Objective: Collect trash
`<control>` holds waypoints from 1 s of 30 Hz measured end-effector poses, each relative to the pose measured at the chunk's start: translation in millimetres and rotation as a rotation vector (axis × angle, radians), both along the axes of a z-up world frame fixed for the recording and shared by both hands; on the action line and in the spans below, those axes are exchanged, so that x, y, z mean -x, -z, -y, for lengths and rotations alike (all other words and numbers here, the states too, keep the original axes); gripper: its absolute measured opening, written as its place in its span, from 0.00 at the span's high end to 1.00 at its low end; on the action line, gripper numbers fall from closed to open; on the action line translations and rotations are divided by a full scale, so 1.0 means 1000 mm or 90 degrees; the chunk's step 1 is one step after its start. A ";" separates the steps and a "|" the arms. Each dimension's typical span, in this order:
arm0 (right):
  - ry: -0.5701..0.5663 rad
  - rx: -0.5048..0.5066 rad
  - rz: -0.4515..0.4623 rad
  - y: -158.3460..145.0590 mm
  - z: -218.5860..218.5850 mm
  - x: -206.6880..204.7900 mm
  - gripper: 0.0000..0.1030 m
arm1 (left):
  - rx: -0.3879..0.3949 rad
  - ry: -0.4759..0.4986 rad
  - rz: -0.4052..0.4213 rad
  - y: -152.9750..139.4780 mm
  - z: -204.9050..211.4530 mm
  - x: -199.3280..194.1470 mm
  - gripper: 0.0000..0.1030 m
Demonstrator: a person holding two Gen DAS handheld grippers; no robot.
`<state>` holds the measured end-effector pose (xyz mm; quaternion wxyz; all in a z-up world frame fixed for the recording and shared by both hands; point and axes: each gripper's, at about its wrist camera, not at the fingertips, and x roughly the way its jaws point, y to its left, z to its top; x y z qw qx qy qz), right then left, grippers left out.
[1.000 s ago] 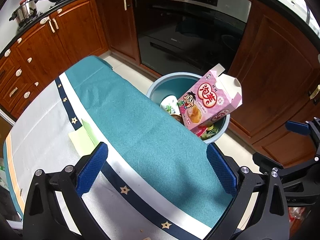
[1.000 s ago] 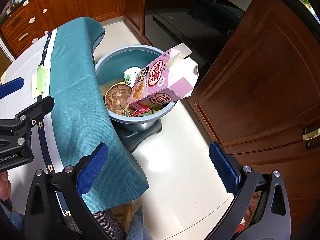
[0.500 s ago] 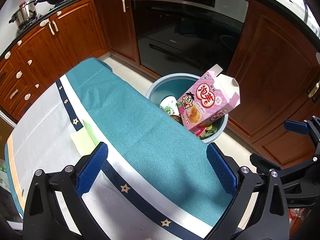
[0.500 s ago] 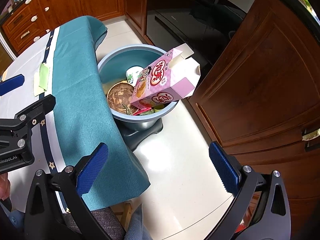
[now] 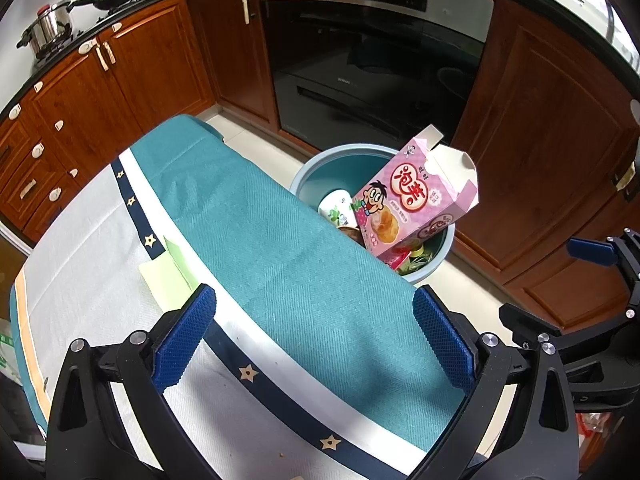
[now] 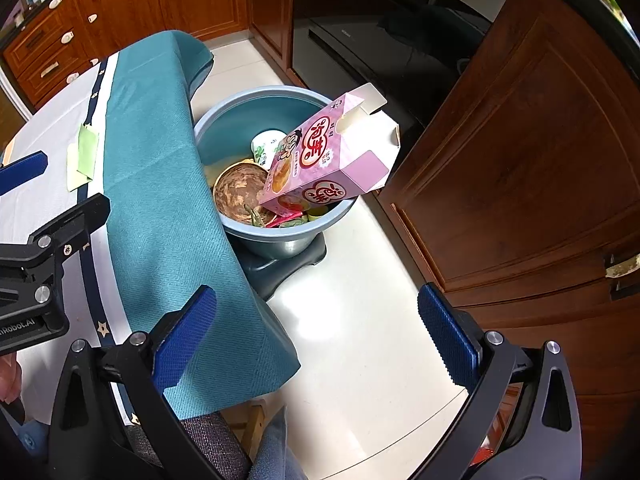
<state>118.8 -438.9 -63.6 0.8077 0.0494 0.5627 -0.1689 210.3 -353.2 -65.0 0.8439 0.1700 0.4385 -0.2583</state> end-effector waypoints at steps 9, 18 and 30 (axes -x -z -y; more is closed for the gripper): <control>-0.001 -0.001 -0.002 0.001 -0.002 0.000 0.06 | -0.002 0.001 0.000 0.002 -0.003 0.000 0.04; 0.000 -0.003 -0.003 0.002 -0.002 0.001 0.06 | 0.009 0.022 0.000 0.001 -0.003 0.003 0.04; -0.002 -0.001 -0.002 0.002 -0.002 0.000 0.06 | 0.014 0.027 -0.018 0.003 -0.002 0.001 0.04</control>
